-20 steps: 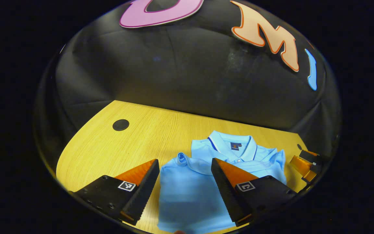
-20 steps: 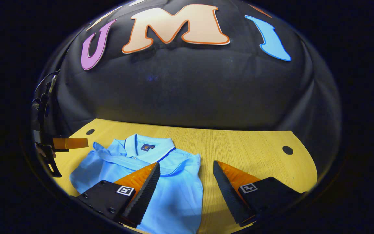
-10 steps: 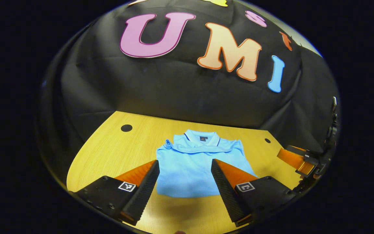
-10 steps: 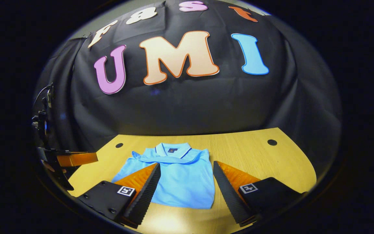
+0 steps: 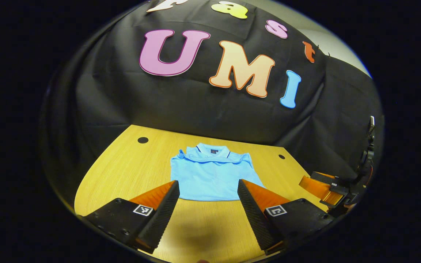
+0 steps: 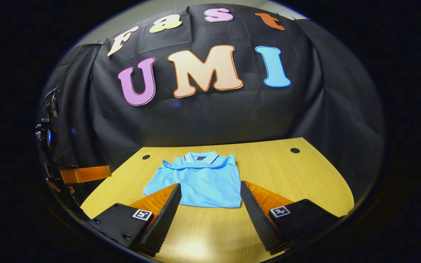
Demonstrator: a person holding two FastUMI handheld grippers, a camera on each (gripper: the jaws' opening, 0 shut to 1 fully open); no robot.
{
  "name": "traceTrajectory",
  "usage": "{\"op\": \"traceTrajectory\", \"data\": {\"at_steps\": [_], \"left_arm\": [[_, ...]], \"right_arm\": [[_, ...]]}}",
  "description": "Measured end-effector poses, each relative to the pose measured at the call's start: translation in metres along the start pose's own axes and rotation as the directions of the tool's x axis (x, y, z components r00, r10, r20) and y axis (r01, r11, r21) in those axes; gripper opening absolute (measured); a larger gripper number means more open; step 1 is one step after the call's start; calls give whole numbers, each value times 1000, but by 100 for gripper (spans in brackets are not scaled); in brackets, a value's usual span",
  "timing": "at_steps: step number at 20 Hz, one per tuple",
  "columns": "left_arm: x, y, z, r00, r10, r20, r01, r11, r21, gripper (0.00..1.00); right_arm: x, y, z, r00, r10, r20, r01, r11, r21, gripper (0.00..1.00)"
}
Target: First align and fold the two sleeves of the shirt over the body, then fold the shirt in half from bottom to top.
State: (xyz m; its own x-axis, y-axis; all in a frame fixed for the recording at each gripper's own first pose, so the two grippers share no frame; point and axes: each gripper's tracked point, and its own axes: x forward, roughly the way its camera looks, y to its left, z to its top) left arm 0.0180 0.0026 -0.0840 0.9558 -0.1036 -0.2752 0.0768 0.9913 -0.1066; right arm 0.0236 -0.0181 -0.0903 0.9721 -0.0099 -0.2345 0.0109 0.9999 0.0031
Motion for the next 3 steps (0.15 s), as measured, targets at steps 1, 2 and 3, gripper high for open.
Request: {"op": "traceTrajectory", "data": {"at_steps": [1,2,3], "left_arm": [[-4,-1,-5,1000,-4,-14,4,1000,-4,95],[-8,-1,-8,1000,-7,-24,7,1000,-7,95],[-10,0,-9,1000,-7,-24,7,1000,-10,96]], "right_arm": [[-5,-1,-2,1000,-4,1,4,1000,3,100],[-8,-1,-1,1000,-5,4,5,1000,9,100],[-11,1,0,1000,-3,12,3,1000,17,99]]}}
